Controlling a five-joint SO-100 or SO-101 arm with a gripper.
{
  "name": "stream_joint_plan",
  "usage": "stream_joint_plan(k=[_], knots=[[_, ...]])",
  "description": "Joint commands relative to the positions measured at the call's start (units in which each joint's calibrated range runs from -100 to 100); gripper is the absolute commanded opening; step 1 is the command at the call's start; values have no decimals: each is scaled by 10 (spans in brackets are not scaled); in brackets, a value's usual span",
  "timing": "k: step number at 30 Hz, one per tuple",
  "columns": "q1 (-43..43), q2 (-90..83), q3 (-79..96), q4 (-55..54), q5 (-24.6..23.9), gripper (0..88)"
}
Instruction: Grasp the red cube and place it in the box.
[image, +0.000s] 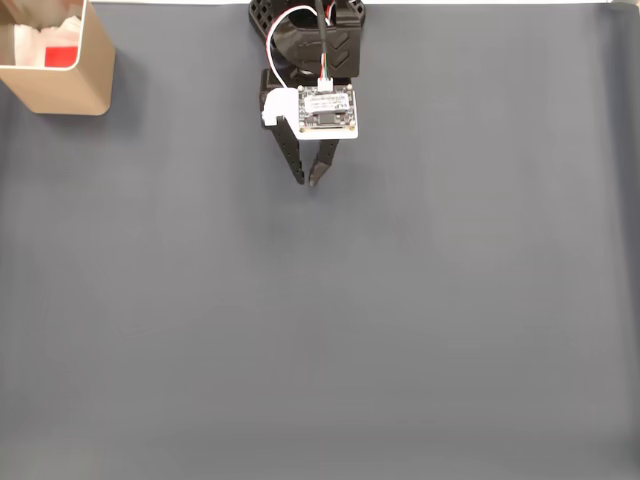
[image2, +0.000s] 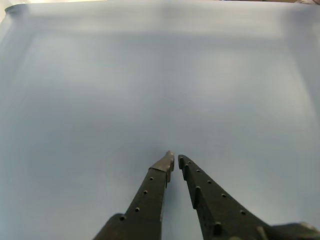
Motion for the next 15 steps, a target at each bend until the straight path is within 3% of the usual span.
stream_joint_plan(k=[1,15], knots=[[-5,-25,8,39,-6,0],[6,-85,8,172,-10,0]])
